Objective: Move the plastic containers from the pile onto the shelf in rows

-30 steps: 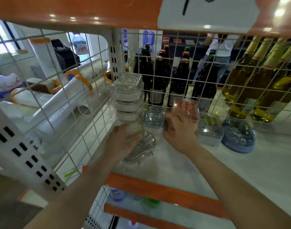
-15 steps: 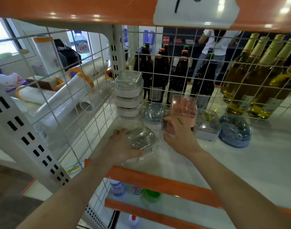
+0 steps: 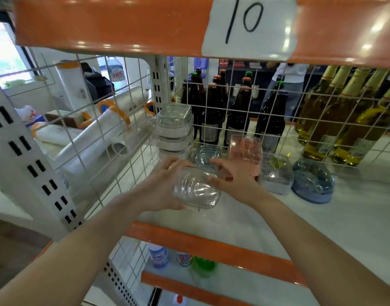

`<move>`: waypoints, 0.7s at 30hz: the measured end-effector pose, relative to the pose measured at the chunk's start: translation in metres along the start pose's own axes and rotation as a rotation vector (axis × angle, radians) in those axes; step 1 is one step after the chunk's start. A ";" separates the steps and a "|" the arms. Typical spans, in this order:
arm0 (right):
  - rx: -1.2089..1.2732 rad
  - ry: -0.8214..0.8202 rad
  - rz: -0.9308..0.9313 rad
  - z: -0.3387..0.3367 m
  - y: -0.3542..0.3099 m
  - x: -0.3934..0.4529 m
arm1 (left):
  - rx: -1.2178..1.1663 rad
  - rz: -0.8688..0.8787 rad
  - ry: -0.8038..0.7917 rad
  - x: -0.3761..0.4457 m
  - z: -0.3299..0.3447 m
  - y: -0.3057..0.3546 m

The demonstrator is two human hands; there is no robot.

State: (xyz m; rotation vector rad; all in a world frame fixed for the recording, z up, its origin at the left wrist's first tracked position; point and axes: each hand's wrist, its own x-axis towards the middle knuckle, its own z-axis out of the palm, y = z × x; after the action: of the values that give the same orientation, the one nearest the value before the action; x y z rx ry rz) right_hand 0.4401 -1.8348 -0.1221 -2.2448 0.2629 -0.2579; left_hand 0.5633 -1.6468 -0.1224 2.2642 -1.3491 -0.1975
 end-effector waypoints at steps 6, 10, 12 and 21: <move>0.083 -0.069 0.082 -0.003 -0.003 -0.003 | 0.046 0.027 0.084 0.003 0.004 -0.008; 0.236 0.008 0.211 0.008 0.002 -0.005 | -0.126 -0.168 0.231 0.003 0.002 -0.015; 0.297 0.013 0.249 0.017 0.000 -0.005 | -0.153 -0.278 0.263 -0.005 -0.001 -0.014; 0.248 -0.056 0.442 0.062 -0.007 0.000 | -0.252 -0.431 0.427 -0.025 0.002 -0.016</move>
State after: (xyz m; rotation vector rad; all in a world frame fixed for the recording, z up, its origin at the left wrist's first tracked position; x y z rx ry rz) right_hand 0.4582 -1.7853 -0.1560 -1.8884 0.6493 0.0097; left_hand 0.5630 -1.6198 -0.1349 2.1885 -0.5799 -0.0200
